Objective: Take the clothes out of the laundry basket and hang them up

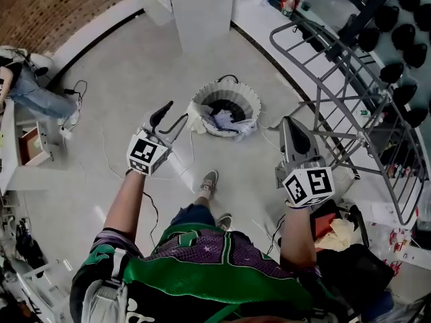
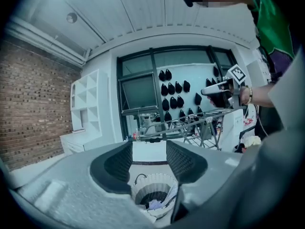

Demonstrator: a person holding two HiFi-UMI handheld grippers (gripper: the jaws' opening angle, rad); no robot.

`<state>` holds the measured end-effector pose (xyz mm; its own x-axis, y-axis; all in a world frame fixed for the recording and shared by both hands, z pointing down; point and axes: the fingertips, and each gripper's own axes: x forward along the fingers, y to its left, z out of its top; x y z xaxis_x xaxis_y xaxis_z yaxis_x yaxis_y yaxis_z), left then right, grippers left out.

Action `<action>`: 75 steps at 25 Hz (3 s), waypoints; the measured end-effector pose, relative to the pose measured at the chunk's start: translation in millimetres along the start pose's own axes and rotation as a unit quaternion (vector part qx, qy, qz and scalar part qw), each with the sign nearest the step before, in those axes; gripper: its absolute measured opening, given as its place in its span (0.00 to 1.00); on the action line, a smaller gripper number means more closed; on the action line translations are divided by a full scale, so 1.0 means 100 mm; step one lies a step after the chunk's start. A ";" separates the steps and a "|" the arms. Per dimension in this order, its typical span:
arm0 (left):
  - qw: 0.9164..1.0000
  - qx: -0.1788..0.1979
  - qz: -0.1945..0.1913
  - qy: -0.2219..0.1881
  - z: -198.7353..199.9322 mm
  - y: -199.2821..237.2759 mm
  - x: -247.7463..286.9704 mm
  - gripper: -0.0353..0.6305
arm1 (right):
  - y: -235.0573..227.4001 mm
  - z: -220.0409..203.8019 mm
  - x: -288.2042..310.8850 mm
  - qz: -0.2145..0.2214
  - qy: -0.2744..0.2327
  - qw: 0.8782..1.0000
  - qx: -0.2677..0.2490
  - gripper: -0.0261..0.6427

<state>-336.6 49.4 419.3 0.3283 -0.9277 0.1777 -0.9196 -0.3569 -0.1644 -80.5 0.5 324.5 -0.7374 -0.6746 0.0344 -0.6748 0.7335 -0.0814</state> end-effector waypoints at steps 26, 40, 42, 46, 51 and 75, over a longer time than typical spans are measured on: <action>0.984 -0.043 -0.079 0.154 -4.32 0.78 1.95 0.41 | -0.55 -2.54 1.81 0.001 0.054 0.998 0.022 0.04; 0.959 0.007 -0.131 0.251 -6.10 0.85 2.67 0.48 | -0.88 -3.70 2.02 -0.004 0.088 0.996 0.029 0.04; 0.960 0.003 -0.132 0.249 -6.15 0.84 2.73 0.49 | -0.93 -3.82 2.00 -0.007 0.097 0.995 0.032 0.04; 0.957 -0.017 -0.137 0.255 -6.20 0.83 2.77 0.48 | -0.95 -3.93 2.05 -0.009 0.107 0.993 0.044 0.04; 0.952 -0.017 -0.126 0.280 -6.19 0.83 2.68 0.22 | -0.85 -3.89 2.13 0.004 0.114 0.992 0.052 0.04; 0.966 -0.040 -0.117 0.225 -3.72 1.06 2.21 0.15 | -0.59 -1.80 1.80 -0.028 0.103 0.992 0.061 0.04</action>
<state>-441.7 -152.3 802.2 0.4193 -0.6742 0.6081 -0.8507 -0.5256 0.0038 -178.8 -149.4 514.4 -0.6978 -0.6732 0.2448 -0.7155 0.6715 -0.1927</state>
